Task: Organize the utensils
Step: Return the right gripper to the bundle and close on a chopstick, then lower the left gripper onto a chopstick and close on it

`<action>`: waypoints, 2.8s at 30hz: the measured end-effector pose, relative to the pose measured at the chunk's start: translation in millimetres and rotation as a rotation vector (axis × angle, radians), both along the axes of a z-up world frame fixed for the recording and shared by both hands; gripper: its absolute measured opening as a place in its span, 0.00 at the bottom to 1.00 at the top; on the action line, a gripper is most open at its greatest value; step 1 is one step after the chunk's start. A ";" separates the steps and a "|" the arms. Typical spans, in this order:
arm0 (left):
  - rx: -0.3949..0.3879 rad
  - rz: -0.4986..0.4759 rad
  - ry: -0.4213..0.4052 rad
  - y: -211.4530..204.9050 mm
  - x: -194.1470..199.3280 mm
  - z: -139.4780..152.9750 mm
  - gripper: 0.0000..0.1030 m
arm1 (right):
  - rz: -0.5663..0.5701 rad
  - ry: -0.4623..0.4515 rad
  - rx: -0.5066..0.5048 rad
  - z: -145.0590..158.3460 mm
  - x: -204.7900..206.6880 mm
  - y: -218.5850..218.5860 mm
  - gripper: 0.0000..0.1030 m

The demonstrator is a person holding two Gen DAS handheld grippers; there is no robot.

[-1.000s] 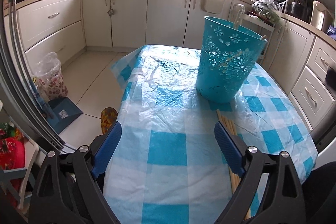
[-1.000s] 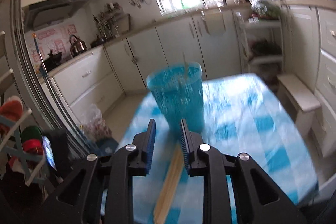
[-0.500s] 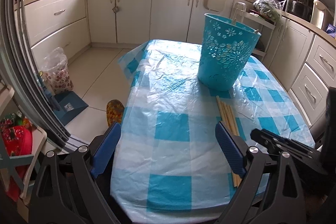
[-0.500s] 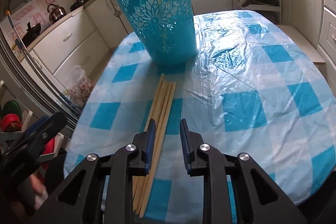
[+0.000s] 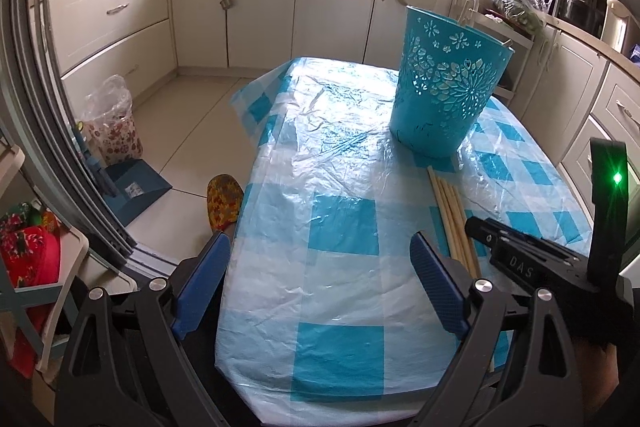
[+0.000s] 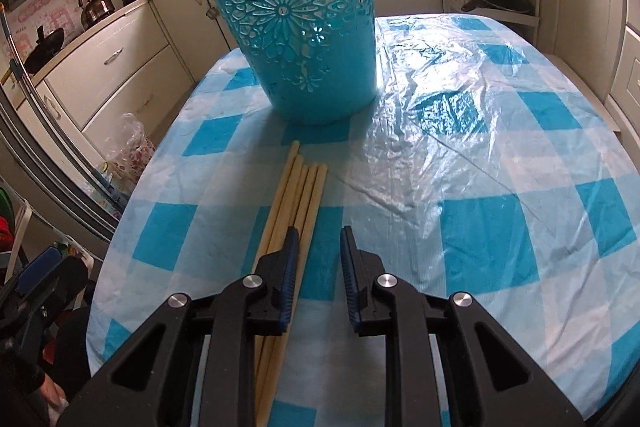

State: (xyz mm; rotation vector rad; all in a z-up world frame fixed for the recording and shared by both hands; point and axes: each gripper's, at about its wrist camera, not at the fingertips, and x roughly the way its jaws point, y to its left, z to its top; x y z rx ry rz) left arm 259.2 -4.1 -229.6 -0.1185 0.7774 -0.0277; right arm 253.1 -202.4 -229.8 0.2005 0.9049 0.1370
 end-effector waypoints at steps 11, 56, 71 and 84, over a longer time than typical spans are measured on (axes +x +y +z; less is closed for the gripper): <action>0.008 -0.028 0.027 -8.8 3.9 -1.8 0.85 | 0.109 0.002 -0.186 1.2 -3.6 -3.1 0.11; 0.097 -0.203 0.166 -113.8 94.6 -39.9 0.06 | 0.038 0.012 0.039 0.1 -14.6 -64.2 0.11; 0.146 -0.180 0.241 -105.8 118.9 -38.8 0.21 | 0.026 0.001 0.009 -0.4 -7.4 -61.4 0.12; 0.132 -0.214 0.203 -104.7 119.5 -40.7 0.15 | 0.020 -0.012 -0.028 0.4 -1.7 -57.1 0.22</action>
